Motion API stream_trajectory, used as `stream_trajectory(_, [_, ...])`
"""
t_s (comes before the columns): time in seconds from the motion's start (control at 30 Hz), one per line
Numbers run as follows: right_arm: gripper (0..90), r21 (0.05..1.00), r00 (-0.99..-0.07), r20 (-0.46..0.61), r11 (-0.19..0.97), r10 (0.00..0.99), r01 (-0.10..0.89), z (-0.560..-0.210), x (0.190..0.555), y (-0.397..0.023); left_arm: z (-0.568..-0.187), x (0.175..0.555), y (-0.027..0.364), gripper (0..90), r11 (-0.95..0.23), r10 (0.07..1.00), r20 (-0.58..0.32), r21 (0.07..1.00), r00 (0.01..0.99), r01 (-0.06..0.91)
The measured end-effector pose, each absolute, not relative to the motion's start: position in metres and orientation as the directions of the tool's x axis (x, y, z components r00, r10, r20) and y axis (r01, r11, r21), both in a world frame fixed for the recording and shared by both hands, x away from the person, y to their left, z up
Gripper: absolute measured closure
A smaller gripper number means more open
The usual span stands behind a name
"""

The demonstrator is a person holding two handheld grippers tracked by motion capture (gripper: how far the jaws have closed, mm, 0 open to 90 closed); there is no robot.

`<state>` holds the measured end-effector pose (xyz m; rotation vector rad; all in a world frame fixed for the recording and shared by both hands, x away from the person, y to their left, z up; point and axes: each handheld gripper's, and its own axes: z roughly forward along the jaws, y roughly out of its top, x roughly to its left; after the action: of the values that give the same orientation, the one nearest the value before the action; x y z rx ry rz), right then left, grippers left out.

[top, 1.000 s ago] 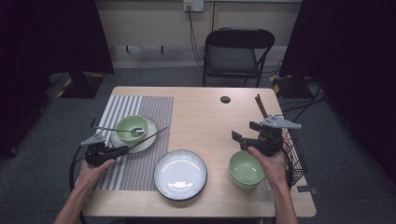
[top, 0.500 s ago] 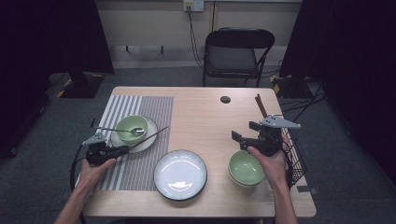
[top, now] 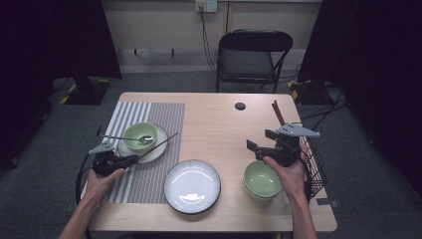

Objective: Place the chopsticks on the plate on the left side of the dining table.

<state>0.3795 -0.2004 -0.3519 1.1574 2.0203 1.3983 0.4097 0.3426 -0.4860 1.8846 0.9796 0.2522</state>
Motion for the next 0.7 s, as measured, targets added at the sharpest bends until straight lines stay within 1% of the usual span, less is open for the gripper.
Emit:
stream_trajectory(0.33, [19.6,0.908,-0.56,0.116,0.142,0.82,0.395,-0.352,0.38,-0.202,-0.48,0.405,0.344,76.2,-0.198,0.723,-0.223,0.839,0.653,0.506])
stream_trajectory(0.47, [20.2,0.905,-0.556,0.12,0.139,0.823,0.401,-0.354,0.38,-0.204,-0.472,0.4,0.345,73.5,-0.193,0.725,-0.207,0.854,0.657,0.482])
stream_trajectory(0.53, [21.2,0.905,-0.554,0.123,0.136,0.823,0.403,-0.354,0.381,-0.205,-0.467,0.396,0.344,72.4,-0.19,0.711,-0.211,0.861,0.671,0.472])
stream_trajectory(0.6, [22.1,0.904,-0.551,0.125,0.134,0.825,0.406,-0.353,0.383,-0.207,-0.463,0.391,0.341,71.0,-0.2,0.7,-0.196,0.869,0.687,0.453])
stream_trajectory(0.7, [24.5,0.906,-0.552,0.121,0.136,0.825,0.402,-0.351,0.385,-0.21,-0.457,0.387,0.334,69.1,-0.203,0.686,-0.204,0.868,0.698,0.453])
